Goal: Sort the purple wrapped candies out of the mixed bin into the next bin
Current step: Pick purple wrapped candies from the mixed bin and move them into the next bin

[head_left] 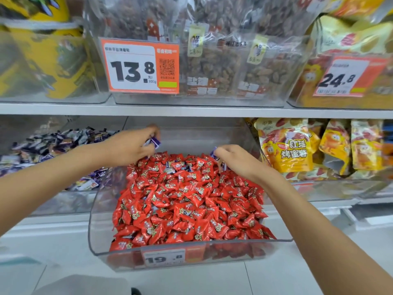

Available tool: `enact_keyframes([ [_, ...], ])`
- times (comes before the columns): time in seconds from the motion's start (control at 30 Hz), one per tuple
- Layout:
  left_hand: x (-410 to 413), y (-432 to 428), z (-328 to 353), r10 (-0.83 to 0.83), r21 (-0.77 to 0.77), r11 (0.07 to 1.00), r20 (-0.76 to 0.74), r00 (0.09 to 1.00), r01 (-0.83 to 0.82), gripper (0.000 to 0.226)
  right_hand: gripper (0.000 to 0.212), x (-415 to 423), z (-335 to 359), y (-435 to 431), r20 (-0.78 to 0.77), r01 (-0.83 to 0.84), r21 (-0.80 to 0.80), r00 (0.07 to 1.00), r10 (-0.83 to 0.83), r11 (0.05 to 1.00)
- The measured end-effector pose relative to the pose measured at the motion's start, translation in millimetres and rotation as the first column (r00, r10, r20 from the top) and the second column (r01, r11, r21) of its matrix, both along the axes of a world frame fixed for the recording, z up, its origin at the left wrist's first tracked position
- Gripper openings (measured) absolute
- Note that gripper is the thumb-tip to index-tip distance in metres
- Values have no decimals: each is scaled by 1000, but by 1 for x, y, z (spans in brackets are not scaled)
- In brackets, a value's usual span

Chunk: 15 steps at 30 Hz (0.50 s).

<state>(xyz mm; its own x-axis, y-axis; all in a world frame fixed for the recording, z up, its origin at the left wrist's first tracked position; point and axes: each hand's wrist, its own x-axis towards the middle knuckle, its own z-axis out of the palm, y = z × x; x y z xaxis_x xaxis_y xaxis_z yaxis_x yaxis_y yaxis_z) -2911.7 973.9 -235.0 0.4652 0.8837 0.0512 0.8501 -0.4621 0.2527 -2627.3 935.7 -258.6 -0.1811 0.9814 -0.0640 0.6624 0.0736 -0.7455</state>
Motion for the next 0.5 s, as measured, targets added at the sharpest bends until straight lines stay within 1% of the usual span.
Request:
enact_keyframes([
  [0.07, -11, -5, 4, 21, 114, 993, -62, 998, -14, 23, 53, -6, -2, 1, 25, 26, -13, 999, -26, 1000],
  [0.1, -14, -8, 4, 24, 131, 991, -72, 997, -15, 29, 56, -11, -5, 4, 24, 33, -7, 999, -33, 999],
  [0.13, -15, -9, 3, 27, 135, 991, -91, 996, -15, 33, 53, -17, -9, 9, 22, 30, 6, 999, -30, 1000],
  [0.2, -14, -9, -5, 28, 157, 988, -164, 986, -2, 32, 37, -33, -17, 20, 28, -20, 27, 999, 19, 999],
  [0.23, -13, -7, -9, 28, 170, 985, -185, 982, 4, 31, 26, -42, -22, 25, 83, -74, 12, 994, 72, 997],
  [0.27, -13, -5, -13, 28, 178, 984, -196, 980, 7, 31, 22, -50, -27, 30, 190, -129, -10, 973, 128, 992],
  [0.3, -13, -3, -15, 30, 181, 984, -206, 978, 7, 32, 26, -54, -33, 36, 328, -174, -28, 929, 173, 984],
  [0.33, -14, -1, -18, 28, 184, 983, -215, 976, 12, 34, 29, -56, -37, 41, 466, -203, -36, 863, 196, 979],
  [0.37, -15, 0, -19, 24, 190, 982, -217, 976, 18, 35, 27, -54, -40, 44, 565, -207, -17, 805, 180, 978],
  [0.4, -16, 1, -21, 22, 195, 981, -210, 977, 20, 35, 25, -48, -41, 46, 631, -193, 8, 762, 145, 981],
  [0.5, -17, 1, -22, 41, 196, 980, -136, 990, -14, 36, 19, -23, -38, 45, 741, -107, 74, 672, 17, 991],
])
